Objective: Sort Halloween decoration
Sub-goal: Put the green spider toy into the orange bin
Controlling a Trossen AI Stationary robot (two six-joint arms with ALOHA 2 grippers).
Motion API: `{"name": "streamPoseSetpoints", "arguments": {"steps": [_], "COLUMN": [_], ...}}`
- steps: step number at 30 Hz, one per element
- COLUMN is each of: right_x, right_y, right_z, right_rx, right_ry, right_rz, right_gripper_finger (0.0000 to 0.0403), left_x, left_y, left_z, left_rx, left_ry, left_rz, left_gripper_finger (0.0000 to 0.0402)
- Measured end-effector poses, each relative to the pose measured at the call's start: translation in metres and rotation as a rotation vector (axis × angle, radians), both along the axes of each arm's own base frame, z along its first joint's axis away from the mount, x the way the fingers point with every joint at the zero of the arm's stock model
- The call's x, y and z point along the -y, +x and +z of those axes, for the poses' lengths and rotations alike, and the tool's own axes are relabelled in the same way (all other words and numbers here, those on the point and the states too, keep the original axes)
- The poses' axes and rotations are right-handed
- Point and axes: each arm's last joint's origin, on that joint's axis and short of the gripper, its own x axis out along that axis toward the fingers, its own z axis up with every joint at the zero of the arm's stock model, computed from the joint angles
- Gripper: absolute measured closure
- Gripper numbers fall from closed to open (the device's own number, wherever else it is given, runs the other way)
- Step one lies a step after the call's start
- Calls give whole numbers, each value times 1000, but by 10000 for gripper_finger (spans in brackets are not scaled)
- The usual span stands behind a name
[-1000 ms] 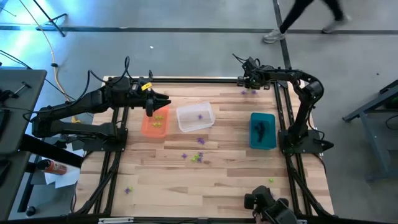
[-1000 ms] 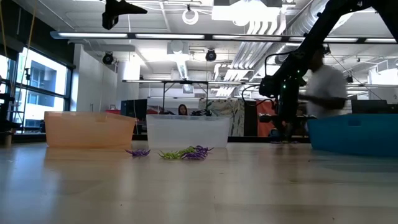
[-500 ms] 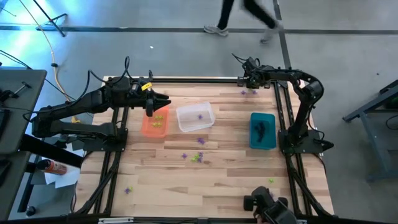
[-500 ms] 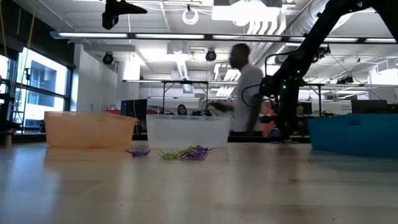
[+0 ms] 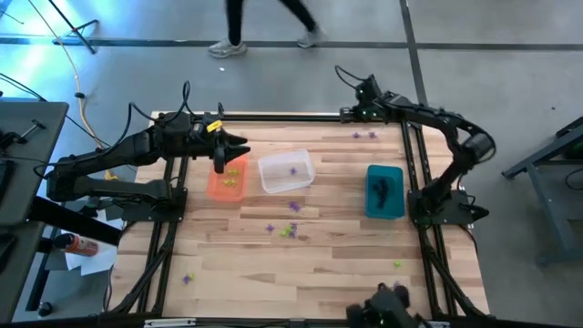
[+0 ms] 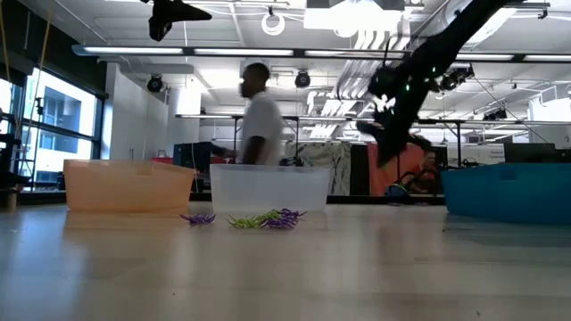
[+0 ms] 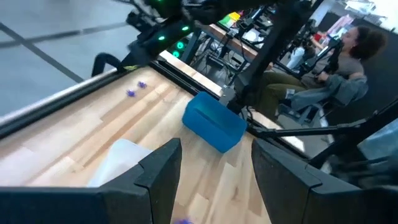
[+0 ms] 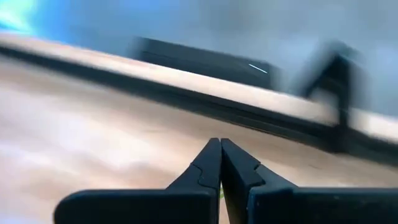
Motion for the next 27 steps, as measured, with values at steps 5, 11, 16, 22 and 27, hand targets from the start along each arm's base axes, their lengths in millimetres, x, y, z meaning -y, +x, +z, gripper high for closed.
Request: {"name": "streamPoseSetpoints", "arguments": {"steps": [5, 11, 16, 22, 27], "right_x": [-36, -101, -153, -197, -210], "right_y": [30, 76, 106, 117, 118], "right_z": [54, 101, 116, 134, 141], "right_rx": [322, 666, 863, 1021, 1101], "right_ry": [-139, -294, -353, -473, -509], "right_rz": [346, 722, 901, 989, 1020], "right_gripper_finger": [403, 403, 403, 403, 403], "left_x": [-2, -6, -12, -12, -6], "left_y": [2, 17, 39, 62, 77], "left_z": [-1, -12, -22, -21, -8], "left_rx": [-34, -122, -148, -35, 164], "left_ry": [105, 215, 259, 359, 427], "left_rz": [4, -25, -84, -185, -259], "left_gripper_finger": [218, 218, 218, 218, 218]}}
